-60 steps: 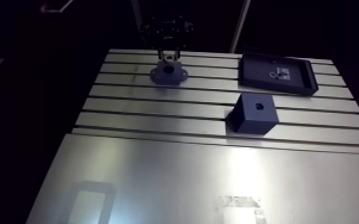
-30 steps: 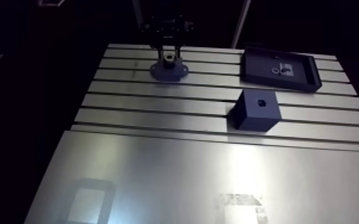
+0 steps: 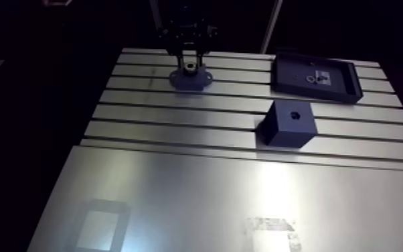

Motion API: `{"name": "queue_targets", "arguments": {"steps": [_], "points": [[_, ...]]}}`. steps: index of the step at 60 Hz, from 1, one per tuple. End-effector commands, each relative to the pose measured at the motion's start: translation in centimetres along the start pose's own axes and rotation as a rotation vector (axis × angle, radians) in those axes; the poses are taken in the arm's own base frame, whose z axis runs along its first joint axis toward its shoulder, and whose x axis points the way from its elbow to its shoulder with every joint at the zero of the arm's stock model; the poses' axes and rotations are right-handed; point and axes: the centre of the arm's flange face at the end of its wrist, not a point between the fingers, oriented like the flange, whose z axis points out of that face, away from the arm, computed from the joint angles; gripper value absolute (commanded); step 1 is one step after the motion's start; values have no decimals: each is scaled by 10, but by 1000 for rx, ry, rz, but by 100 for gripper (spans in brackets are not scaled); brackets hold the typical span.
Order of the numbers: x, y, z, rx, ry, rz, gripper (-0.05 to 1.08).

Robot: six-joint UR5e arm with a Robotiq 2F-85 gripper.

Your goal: Pick up the bearing and press it into the housing until flush.

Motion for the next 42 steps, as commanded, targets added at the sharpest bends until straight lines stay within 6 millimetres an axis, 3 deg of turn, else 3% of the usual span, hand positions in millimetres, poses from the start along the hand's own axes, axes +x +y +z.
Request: {"name": "queue_targets", "arguments": {"steps": [1, 42], "points": [[0, -1, 1, 0, -2, -4, 65], [-1, -1, 3, -1, -6, -9, 65]]}}
